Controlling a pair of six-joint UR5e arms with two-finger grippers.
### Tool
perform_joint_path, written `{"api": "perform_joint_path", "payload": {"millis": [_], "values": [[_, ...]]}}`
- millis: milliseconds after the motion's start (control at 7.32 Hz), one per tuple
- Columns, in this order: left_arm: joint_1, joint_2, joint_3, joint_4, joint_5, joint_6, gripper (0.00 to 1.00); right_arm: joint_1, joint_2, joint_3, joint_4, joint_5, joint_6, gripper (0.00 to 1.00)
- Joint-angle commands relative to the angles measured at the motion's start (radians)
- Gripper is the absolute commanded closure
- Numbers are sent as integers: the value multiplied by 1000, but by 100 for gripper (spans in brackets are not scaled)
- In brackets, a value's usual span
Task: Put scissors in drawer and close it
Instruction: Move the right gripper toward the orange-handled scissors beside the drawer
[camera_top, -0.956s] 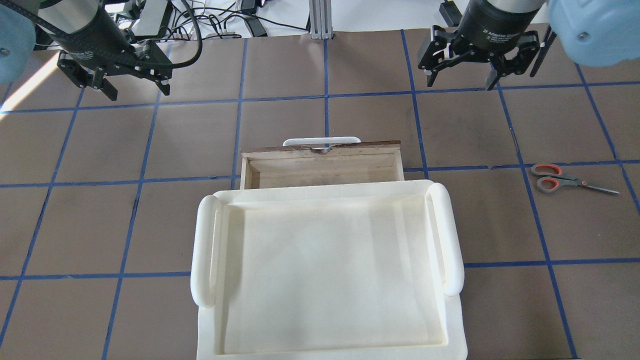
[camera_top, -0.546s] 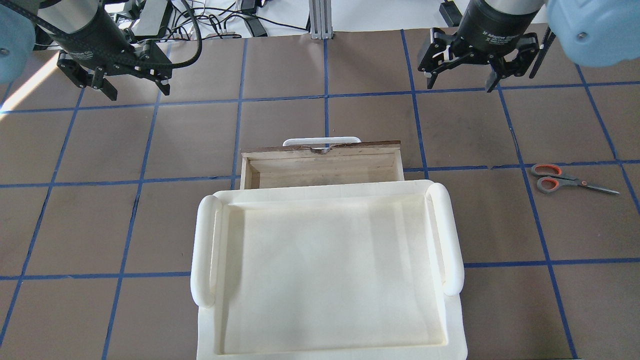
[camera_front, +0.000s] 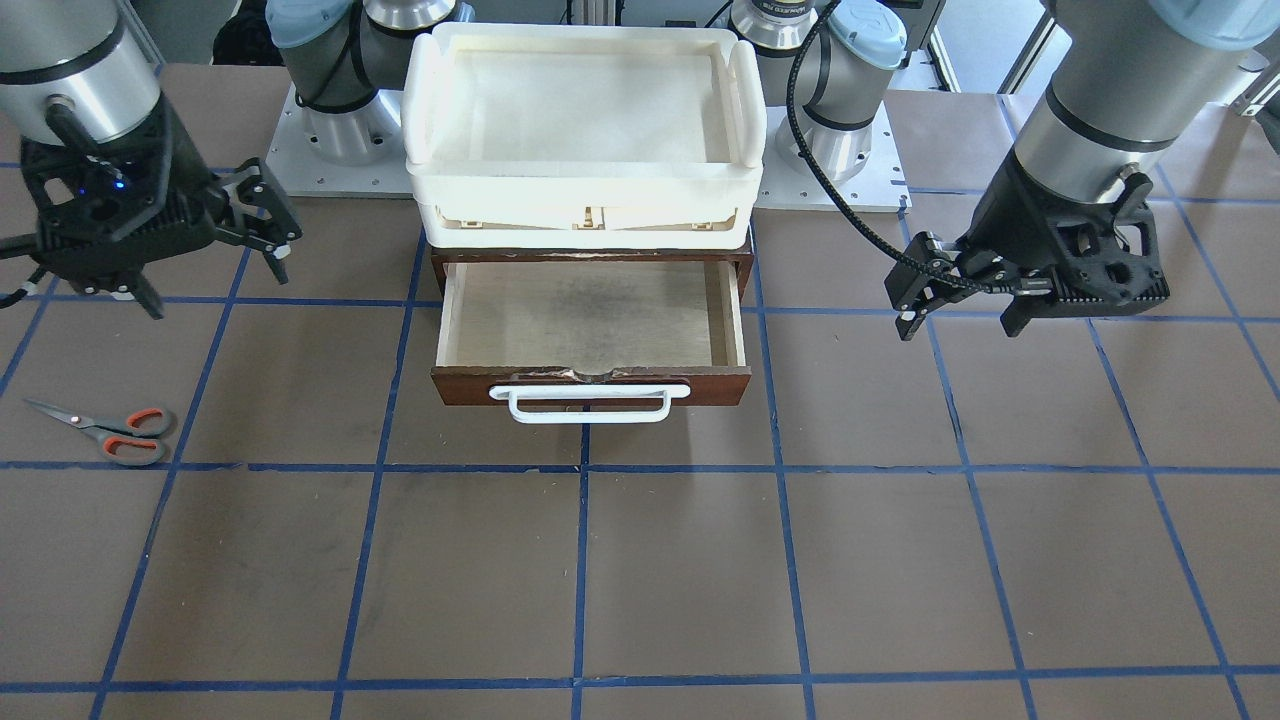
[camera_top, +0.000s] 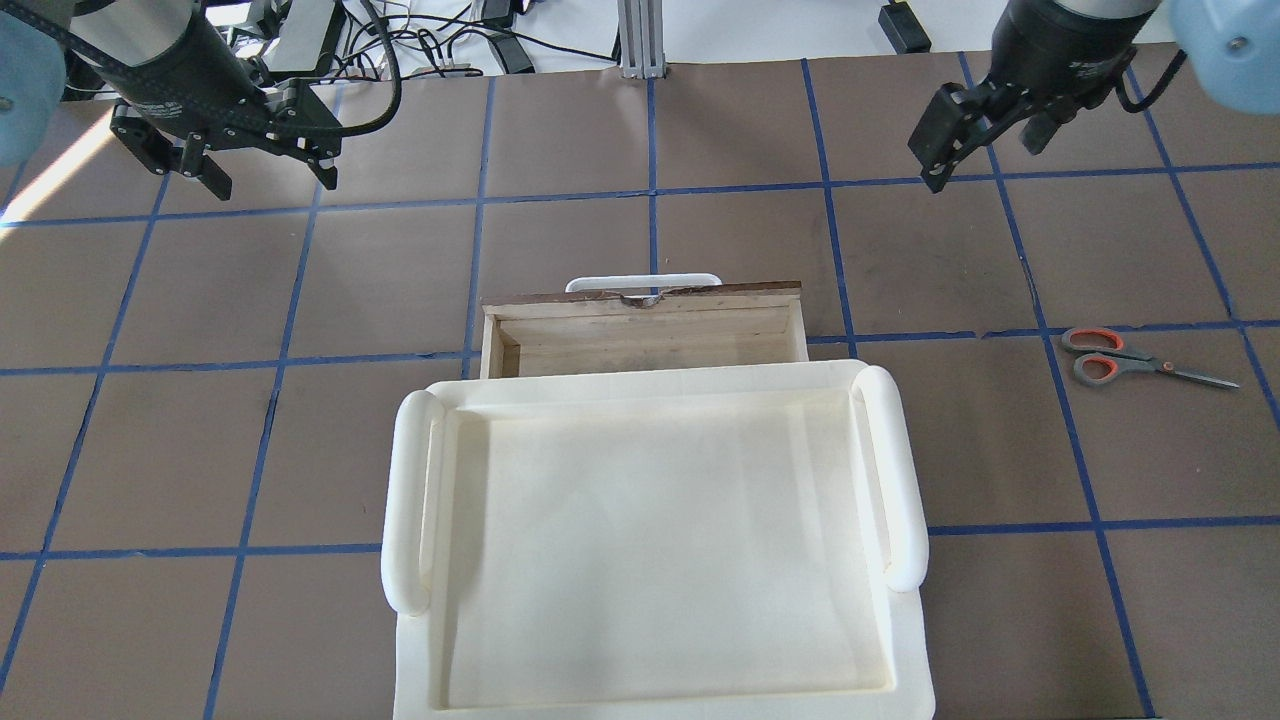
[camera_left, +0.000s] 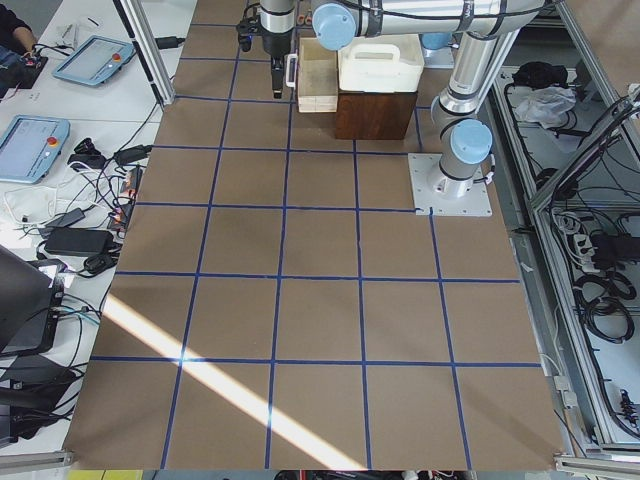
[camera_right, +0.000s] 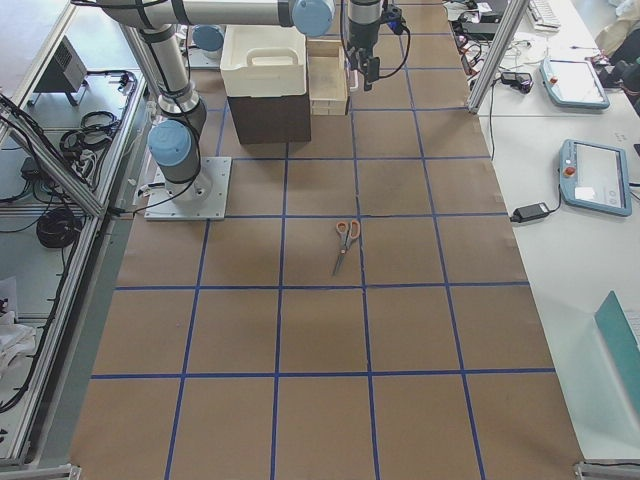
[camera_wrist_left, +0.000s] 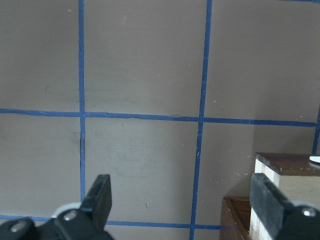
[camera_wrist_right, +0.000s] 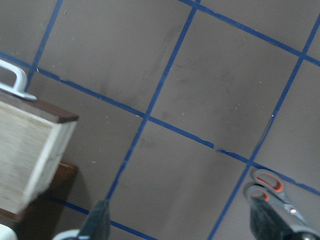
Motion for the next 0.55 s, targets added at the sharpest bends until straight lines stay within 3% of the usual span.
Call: {"api": "perform_joint_path", "payload": {"millis": [0, 137, 273, 410], "values": [[-1, -3, 0, 1, -1, -4, 0, -223, 0, 59, -11, -3, -554, 0], [-1, -4, 0, 1, -1, -4, 0, -299, 4, 90, -17, -6, -764, 0], [-1, -4, 0, 2, -1, -4, 0, -361, 29, 147, -99, -7, -950, 0], [-1, -4, 0, 1, 0, -4, 0, -442, 61, 244, -271, -1, -1061, 0]]}}
